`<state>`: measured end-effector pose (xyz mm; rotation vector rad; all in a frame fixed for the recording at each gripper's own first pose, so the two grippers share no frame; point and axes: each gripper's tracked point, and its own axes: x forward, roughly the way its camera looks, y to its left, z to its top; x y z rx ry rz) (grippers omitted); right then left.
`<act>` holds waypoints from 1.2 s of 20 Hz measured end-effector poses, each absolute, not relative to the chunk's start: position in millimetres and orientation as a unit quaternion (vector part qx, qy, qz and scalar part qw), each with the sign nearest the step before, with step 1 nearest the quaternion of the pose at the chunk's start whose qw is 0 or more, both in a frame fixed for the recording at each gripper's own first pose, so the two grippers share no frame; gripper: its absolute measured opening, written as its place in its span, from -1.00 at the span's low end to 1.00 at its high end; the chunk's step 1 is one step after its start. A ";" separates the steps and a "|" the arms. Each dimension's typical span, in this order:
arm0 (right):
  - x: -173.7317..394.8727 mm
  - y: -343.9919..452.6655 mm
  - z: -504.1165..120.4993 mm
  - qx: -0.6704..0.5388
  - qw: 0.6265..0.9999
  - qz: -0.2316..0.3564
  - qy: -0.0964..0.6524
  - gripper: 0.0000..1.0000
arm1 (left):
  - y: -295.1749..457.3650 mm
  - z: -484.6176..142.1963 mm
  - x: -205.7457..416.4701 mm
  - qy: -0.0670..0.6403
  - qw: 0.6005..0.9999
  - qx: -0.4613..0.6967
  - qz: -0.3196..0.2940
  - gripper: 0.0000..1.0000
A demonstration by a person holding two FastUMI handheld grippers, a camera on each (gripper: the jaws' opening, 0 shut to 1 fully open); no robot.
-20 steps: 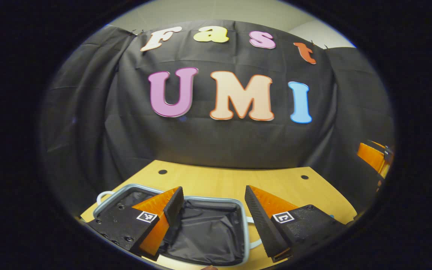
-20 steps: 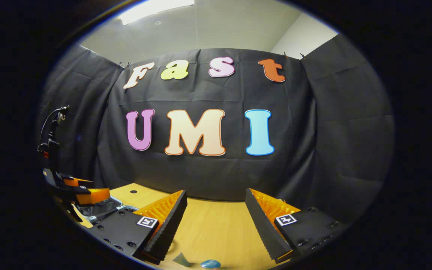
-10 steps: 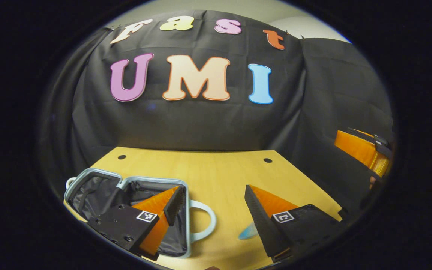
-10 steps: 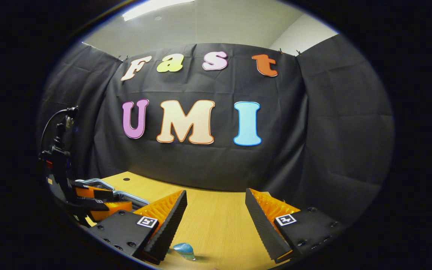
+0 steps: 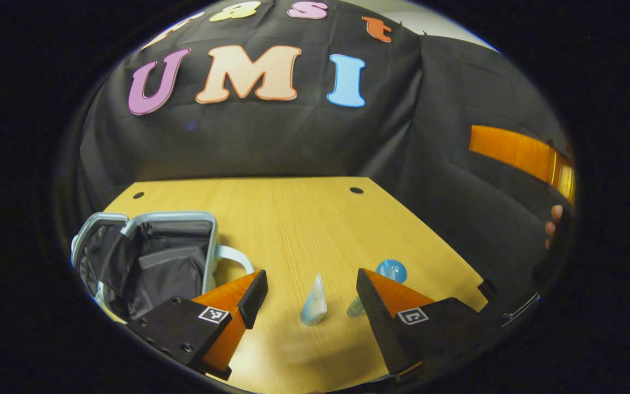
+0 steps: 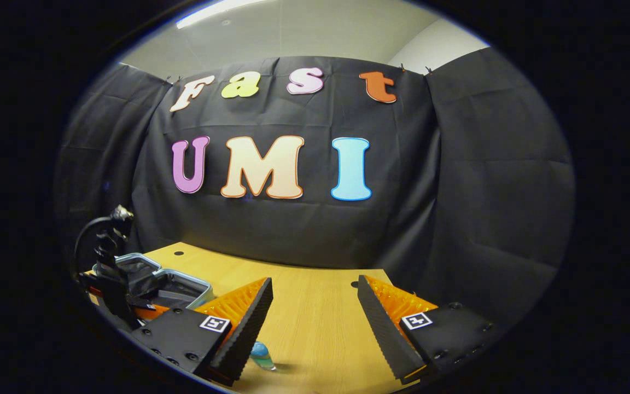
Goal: First open the suitcase, pack the skin care products into it, and then close the suitcase.
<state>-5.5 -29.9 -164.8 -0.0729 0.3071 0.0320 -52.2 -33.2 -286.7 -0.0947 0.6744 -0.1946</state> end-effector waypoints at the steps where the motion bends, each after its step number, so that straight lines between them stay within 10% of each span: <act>1: -7.6 -31.1 -166.4 -0.039 0.987 0.013 0.157 0.95 | -34.0 -296.2 -53.9 0.340 0.934 -0.049 -0.096 0.88; 13: -28.8 -12.3 -190.7 -0.063 0.980 0.041 0.182 0.98 | -30.1 -352.1 -56.3 0.387 0.915 -0.065 -0.089 -0.55; 24: -38.9 41.8 -289.6 -0.039 0.957 0.120 0.261 0.99 | 28.4 -234.0 -54.2 0.330 0.942 -0.048 -0.046 -0.65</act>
